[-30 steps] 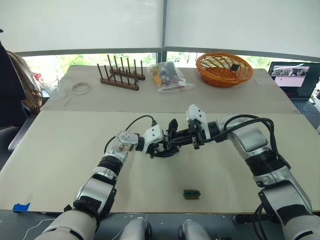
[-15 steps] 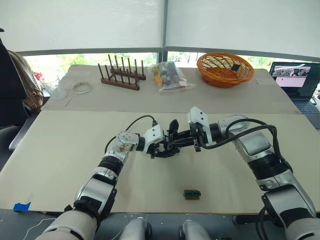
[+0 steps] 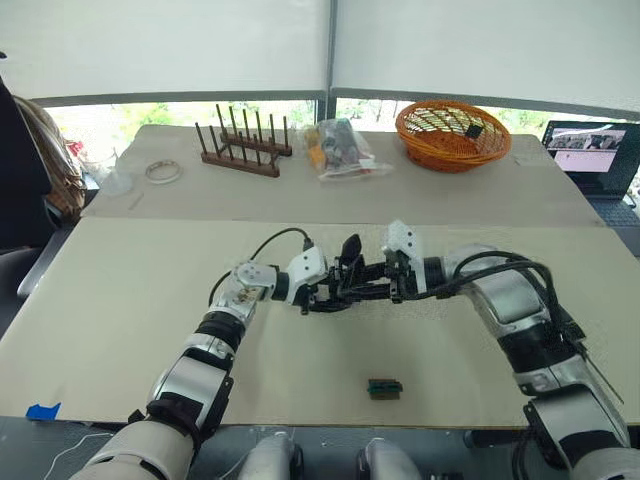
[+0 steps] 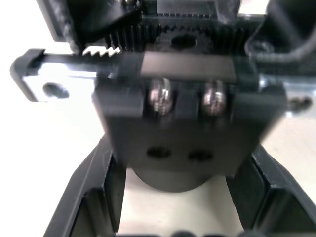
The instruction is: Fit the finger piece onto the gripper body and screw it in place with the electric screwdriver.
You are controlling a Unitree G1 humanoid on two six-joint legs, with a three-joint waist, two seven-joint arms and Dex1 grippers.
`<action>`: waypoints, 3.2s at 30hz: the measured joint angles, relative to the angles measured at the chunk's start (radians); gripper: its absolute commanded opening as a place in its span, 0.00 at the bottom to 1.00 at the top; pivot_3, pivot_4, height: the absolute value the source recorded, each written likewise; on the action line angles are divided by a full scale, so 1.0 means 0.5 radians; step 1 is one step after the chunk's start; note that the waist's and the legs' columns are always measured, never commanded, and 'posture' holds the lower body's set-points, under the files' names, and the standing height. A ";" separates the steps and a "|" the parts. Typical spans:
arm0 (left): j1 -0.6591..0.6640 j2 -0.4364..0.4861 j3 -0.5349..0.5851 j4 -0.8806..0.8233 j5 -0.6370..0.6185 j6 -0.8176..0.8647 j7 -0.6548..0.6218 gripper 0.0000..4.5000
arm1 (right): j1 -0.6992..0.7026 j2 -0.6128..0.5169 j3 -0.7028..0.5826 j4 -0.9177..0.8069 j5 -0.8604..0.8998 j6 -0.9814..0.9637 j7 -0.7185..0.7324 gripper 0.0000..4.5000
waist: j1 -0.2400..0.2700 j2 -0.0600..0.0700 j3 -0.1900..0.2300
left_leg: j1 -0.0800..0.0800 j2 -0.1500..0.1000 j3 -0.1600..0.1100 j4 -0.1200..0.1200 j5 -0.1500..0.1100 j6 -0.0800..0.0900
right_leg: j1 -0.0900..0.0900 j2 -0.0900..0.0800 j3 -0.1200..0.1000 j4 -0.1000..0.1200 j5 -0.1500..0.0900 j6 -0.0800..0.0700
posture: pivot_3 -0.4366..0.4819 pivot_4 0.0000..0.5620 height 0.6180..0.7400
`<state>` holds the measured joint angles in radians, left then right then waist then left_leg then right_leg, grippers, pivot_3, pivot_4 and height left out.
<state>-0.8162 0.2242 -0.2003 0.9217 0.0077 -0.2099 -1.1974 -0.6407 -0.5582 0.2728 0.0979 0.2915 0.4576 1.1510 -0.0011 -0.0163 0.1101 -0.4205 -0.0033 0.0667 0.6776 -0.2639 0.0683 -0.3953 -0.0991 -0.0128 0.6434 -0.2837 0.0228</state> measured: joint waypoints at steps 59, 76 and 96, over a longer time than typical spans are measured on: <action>0.328 1.197 0.438 -2.695 -1.655 1.993 -0.301 1.00 | 0.230 -1.209 -0.085 0.655 -0.426 0.732 -0.244 0.58 | 0.021 0.014 0.044 | -0.006 0.001 0.010 0.006 0.024 0.014 | 0.001 0.030 0.001 0.005 0.000 0.003 | 0.48 0.27 1.00; 0.284 1.177 0.224 -2.540 -1.354 1.567 -0.454 1.00 | 0.707 -1.444 -0.164 0.172 -0.527 -0.290 0.218 0.66 | 0.028 0.025 0.051 | -0.003 0.002 0.015 0.011 0.029 0.005 | 0.001 0.032 0.002 0.008 -0.002 0.006 | 0.48 0.27 1.00; 0.399 1.199 0.145 -2.558 -1.272 1.382 -0.608 1.00 | 0.379 -1.320 0.126 0.063 -0.788 0.450 0.446 0.99 | 0.032 0.025 0.052 | 0.000 0.002 0.015 0.014 0.027 0.007 | 0.006 0.033 0.002 0.008 -0.002 0.006 | 0.48 0.27 1.00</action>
<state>-0.6166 0.8239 -0.1277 -0.3570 -0.6282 0.4810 -1.5013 -0.4513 -1.2180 0.3359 0.1293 -0.1027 0.6823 1.3741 0.0150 -0.0039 0.1360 -0.4207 -0.0025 0.0742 0.6844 -0.2501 0.0718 -0.3923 -0.0827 -0.0121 0.6474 -0.2849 0.0257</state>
